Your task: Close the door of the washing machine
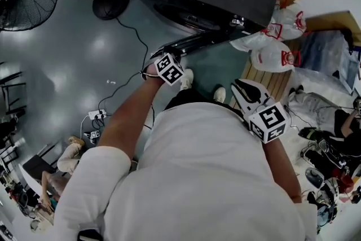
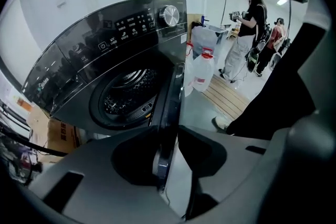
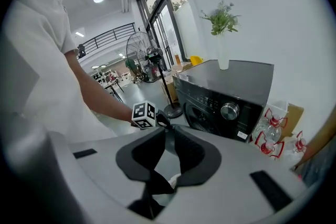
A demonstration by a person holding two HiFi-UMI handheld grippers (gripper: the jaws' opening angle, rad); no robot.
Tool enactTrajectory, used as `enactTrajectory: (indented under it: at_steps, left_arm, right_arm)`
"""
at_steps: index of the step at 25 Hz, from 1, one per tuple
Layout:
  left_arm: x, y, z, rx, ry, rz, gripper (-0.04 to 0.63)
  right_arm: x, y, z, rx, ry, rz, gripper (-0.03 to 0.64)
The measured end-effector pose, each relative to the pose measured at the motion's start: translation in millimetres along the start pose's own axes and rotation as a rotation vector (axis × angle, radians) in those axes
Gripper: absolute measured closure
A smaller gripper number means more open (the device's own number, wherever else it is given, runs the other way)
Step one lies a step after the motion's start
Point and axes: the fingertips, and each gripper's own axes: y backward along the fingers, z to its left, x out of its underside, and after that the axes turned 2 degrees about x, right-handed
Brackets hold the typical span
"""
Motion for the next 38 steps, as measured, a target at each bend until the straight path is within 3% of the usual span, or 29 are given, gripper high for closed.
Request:
enactTrajectory:
  at_steps: [13,27,38]
  left_arm:
    - [-18,-5,62,-0.049,-0.185,-0.012,0.465]
    - [-41,-19,113,-0.154,-0.242,-0.029,0.479]
    - [-62,-26,140,-0.216,-0.224,-0.062,0.488]
  right_arm:
    - [-16,-17,2,0.08,-0.073,-0.015,0.552]
    - [-22,-22,-8,0.137,-0.099,-0.002,0.555]
    - [-27,-26,-18,0.155,-0.11,0.014,0.558]
